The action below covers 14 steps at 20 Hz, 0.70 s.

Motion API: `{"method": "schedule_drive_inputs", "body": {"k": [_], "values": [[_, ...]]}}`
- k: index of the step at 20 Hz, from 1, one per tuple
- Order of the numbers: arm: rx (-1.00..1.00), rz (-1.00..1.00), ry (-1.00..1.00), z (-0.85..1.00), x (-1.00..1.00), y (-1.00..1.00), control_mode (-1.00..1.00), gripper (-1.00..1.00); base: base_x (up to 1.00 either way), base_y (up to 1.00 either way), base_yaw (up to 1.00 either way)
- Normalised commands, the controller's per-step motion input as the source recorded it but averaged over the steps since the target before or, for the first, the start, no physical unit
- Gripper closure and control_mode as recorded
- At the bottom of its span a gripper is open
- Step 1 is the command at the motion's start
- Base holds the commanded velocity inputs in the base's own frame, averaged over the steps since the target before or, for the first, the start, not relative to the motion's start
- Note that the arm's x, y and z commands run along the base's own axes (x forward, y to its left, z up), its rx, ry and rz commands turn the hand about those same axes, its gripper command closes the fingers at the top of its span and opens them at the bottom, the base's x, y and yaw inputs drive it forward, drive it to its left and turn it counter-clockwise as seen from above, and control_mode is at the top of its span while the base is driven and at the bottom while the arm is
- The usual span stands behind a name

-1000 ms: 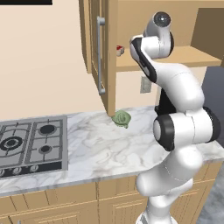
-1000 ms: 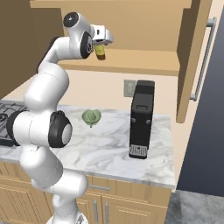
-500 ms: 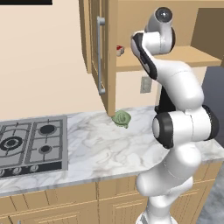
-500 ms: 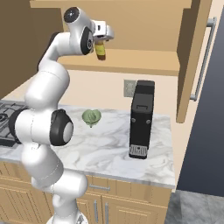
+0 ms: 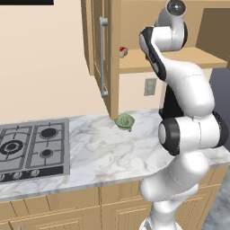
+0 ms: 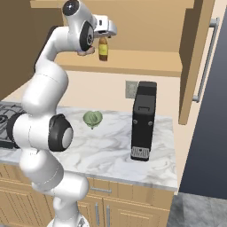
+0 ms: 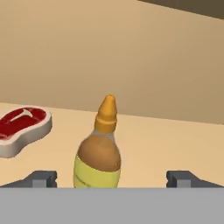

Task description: Pick the honey bottle and bar from the counter and place them in the cabinets closest to them.

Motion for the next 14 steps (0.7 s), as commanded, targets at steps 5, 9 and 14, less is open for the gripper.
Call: {"method": "schedule_drive_inputs", "body": {"k": [5, 9, 14], "values": [[0.00, 0.01, 0.00, 0.08, -0.90, -0.19, -1.00, -1.00, 0.00, 0.00, 0.00], [0.00, 0.03, -0.02, 0.00, -0.97, -0.16, -1.00, -1.00, 0.00, 0.00, 0.00], [0.00, 0.05, -0.02, -0.03, -1.00, -0.05, -1.00, -1.00, 0.00, 0.00, 0.00]]}}
